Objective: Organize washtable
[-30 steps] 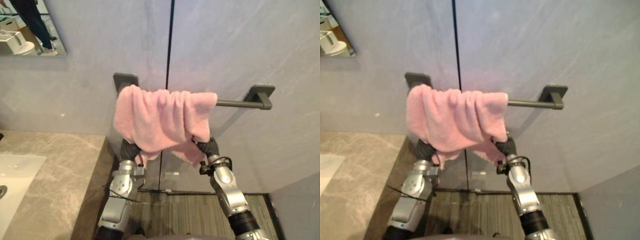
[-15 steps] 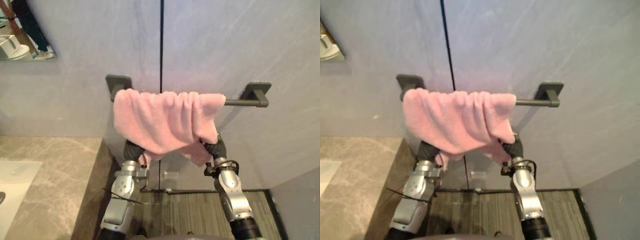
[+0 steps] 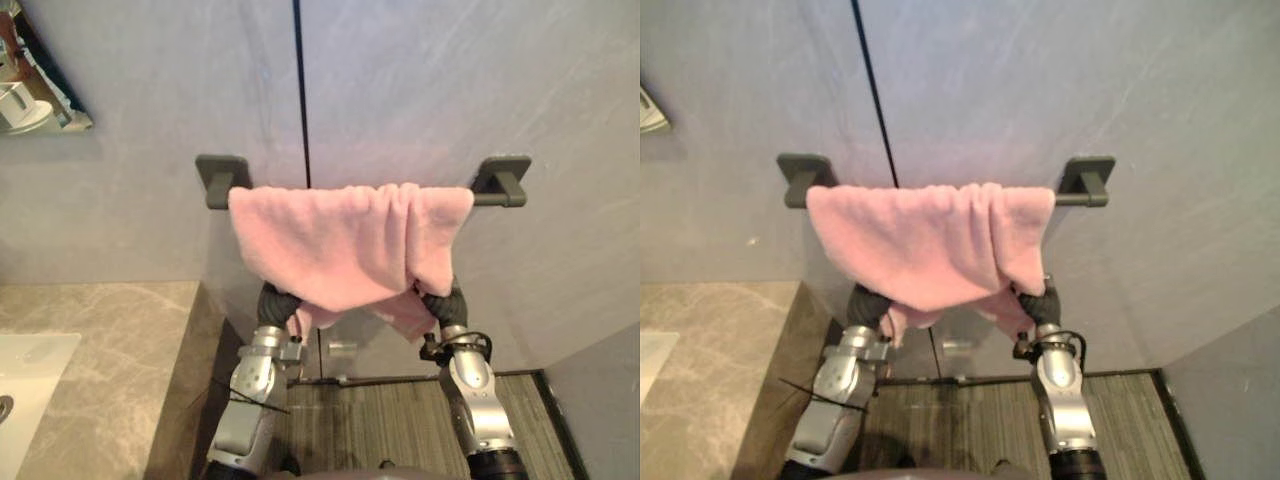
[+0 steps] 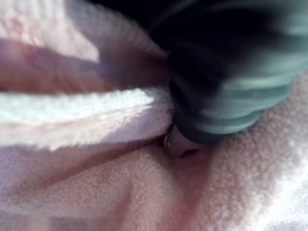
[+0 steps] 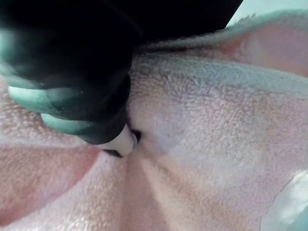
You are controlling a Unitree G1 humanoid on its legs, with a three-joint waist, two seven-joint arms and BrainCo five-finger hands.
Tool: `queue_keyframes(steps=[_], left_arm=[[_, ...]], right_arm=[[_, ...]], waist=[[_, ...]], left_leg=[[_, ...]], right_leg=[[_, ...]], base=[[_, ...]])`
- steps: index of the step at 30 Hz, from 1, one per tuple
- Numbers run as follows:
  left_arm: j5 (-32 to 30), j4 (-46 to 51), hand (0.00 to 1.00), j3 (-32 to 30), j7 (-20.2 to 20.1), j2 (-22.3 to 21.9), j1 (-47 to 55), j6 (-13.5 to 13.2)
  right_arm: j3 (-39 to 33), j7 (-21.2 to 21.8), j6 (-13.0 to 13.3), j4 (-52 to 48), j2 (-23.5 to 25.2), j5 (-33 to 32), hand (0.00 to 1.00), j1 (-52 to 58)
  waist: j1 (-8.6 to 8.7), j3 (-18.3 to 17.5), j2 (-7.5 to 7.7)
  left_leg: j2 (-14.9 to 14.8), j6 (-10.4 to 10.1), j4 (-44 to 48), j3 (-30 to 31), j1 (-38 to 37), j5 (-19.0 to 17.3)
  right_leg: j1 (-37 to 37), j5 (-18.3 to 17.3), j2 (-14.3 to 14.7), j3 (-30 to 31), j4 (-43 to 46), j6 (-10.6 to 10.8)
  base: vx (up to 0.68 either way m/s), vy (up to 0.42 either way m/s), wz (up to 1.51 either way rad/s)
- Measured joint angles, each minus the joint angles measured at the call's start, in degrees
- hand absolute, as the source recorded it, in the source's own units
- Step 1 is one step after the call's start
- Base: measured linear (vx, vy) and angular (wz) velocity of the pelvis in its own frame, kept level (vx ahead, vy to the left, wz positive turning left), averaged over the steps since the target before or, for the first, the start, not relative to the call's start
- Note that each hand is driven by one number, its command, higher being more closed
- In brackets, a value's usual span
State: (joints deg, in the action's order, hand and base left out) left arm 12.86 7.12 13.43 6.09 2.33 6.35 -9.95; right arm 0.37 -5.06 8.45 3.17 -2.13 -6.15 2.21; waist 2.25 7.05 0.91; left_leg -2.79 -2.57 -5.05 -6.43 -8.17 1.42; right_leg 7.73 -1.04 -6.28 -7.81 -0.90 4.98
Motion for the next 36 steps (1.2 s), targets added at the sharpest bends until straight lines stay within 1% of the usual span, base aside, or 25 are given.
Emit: queue_keyframes(steps=[4,21,25,36], left_arm=[[0.0,-0.8,1.0,0.0,-0.3,-0.03,-0.02,0.14],[0.03,-3.51,1.0,-0.01,-1.04,0.06,0.05,0.77],[0.03,-6.79,1.0,0.02,-1.06,0.05,-0.07,0.81],[0.02,-9.73,1.0,0.01,-1.06,0.08,-0.05,0.82]], right_arm=[[-0.16,0.0,-0.01,0.74,0.0,0.0,1.0,0.01],[-1.5,0.0,0.0,3.46,0.0,0.11,1.0,-0.66],[-2.12,0.0,0.04,4.86,-0.02,0.29,1.0,-0.96],[-2.49,-0.01,0.15,7.23,0.0,1.24,1.0,-2.53]], waist=[[0.16,-0.11,-0.35],[0.19,-0.14,-0.38],[0.19,-0.17,-0.43],[0.23,-0.22,-0.38]], left_leg=[[-0.02,0.0,-0.01,-0.01,0.0,0.0],[-0.03,0.0,-0.05,0.01,-0.06,0.0],[-0.04,0.0,-0.05,0.05,-0.04,0.0],[-0.06,-0.01,-0.05,0.03,0.03,0.0]], right_leg=[[-0.01,-0.01,0.02,0.01,0.0,0.02],[0.04,-0.04,0.0,0.04,0.03,0.07],[0.05,-0.06,0.0,0.03,0.02,0.08],[-0.03,-0.09,-0.01,0.09,0.04,0.12]], base=[[0.0,0.0,0.0],[0.0,0.0,0.0],[0.0,0.0,0.0],[0.0,0.0,0.0]])
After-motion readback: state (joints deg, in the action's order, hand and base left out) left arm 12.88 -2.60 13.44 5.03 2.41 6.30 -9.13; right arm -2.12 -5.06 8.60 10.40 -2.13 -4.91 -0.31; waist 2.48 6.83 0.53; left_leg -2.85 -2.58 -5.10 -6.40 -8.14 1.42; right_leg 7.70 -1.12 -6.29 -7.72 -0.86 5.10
